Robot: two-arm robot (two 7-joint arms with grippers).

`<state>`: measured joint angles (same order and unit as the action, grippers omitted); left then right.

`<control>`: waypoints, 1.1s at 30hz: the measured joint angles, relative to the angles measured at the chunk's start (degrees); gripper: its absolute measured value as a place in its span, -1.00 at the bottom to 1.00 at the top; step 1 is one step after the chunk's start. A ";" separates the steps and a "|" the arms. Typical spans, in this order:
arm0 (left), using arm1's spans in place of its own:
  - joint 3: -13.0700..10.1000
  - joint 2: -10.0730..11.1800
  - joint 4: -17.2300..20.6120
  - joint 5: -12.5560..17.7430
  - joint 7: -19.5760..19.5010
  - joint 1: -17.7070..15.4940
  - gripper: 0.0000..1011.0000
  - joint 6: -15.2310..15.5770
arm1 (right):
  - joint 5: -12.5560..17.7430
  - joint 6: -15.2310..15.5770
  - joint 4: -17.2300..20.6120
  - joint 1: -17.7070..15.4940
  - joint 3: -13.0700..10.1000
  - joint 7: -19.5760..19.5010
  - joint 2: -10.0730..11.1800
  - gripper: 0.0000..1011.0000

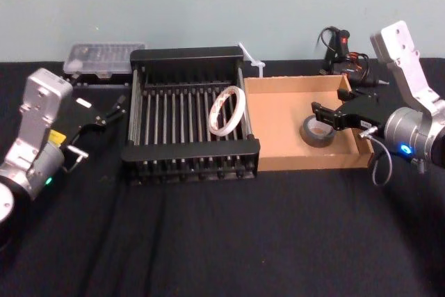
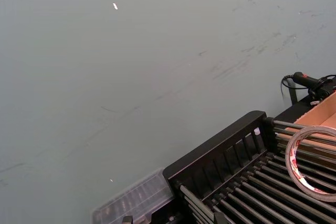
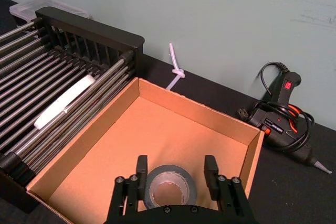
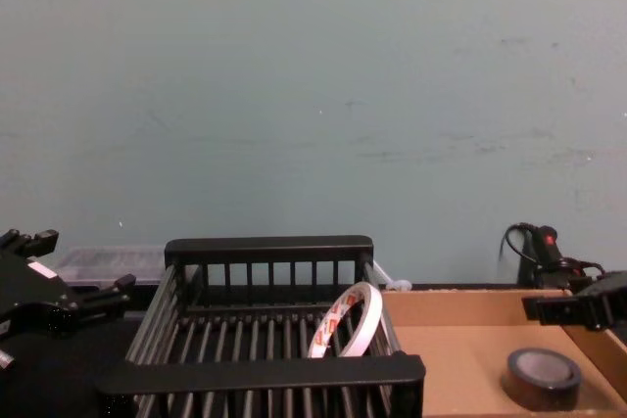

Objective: Pick up the white tape and place it into the black box , Pick up the silver tape and place it into the brown box.

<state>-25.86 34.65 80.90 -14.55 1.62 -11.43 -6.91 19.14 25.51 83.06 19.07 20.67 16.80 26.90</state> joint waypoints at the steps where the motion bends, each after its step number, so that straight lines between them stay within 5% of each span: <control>1: 0.00 0.00 0.00 0.00 0.00 0.00 0.98 0.00 | 0.00 0.00 0.00 0.00 0.00 0.00 0.00 0.31; 12: 0.00 0.00 0.00 0.00 0.00 0.00 0.98 0.00 | 0.00 0.00 0.00 0.00 0.00 0.00 0.00 0.97; 24: 0.00 0.00 0.00 0.00 0.00 0.00 0.98 0.00 | -2.26 -1.83 2.01 -2.35 -2.21 -4.47 -1.93 0.98; 33: 0.00 0.00 0.00 0.00 0.00 0.00 0.98 0.00 | -11.44 -9.37 3.72 -6.13 -2.88 -16.69 -4.50 0.98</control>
<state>-25.86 34.64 80.90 -14.55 1.62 -11.43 -6.91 7.70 16.14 86.78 12.94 17.79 0.12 22.40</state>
